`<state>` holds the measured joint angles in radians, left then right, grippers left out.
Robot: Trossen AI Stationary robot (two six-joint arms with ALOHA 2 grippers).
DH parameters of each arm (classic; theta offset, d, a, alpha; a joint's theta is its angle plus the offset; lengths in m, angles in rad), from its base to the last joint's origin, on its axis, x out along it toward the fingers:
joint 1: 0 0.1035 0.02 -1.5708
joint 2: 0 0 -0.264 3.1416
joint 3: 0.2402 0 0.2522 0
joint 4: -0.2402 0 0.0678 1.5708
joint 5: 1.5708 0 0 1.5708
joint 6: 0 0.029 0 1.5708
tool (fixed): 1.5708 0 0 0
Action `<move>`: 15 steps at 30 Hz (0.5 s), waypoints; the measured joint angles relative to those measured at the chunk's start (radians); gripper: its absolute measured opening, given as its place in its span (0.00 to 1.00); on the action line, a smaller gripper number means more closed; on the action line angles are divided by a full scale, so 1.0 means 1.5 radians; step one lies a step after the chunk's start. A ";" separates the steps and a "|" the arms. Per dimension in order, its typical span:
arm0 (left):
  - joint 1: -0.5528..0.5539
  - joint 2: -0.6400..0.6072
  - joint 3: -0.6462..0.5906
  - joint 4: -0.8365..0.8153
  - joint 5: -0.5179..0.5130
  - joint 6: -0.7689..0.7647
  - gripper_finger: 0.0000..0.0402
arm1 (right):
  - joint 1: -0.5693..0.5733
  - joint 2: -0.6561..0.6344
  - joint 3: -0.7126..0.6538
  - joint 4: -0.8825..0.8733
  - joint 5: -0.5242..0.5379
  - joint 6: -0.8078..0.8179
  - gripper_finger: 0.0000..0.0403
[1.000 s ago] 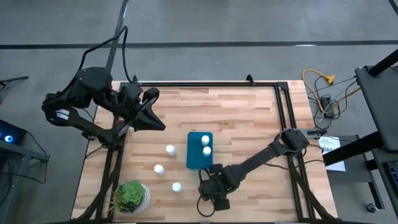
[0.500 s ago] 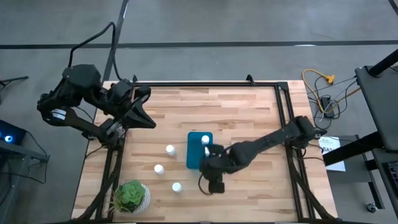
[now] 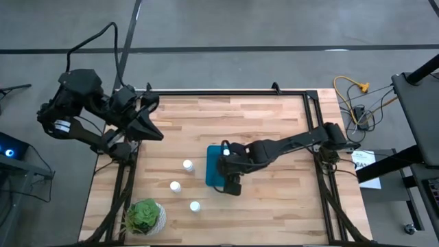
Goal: Pick and place pill bottles into a basket
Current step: Put the pill bottle into the bin
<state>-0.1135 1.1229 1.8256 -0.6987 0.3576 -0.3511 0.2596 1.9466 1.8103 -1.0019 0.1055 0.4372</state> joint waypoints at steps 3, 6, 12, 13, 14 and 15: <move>0.000 0.001 0.000 0.001 0.000 0.000 0.00 | -0.001 0.010 0.000 -0.006 -0.001 -0.030 0.37; 0.000 0.005 0.000 0.002 0.000 0.000 0.00 | -0.001 0.022 -0.002 -0.012 -0.001 -0.056 0.37; 0.000 0.017 0.000 -0.001 0.000 -0.005 0.00 | -0.006 0.038 -0.004 0.003 0.009 -0.110 0.37; 0.000 0.019 0.000 0.000 0.002 -0.005 0.00 | -0.008 0.041 -0.004 0.011 0.011 -0.117 0.37; 0.000 0.022 0.000 0.000 0.004 -0.005 0.00 | -0.008 0.042 -0.004 0.016 0.012 -0.125 0.37; 0.000 0.023 0.000 0.000 0.005 -0.005 0.00 | -0.009 0.043 -0.007 0.020 0.014 -0.135 0.37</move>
<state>-0.1137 1.1576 1.8256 -0.6991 0.3646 -0.3588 0.2466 2.0114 1.7998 -0.9718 0.1267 0.2345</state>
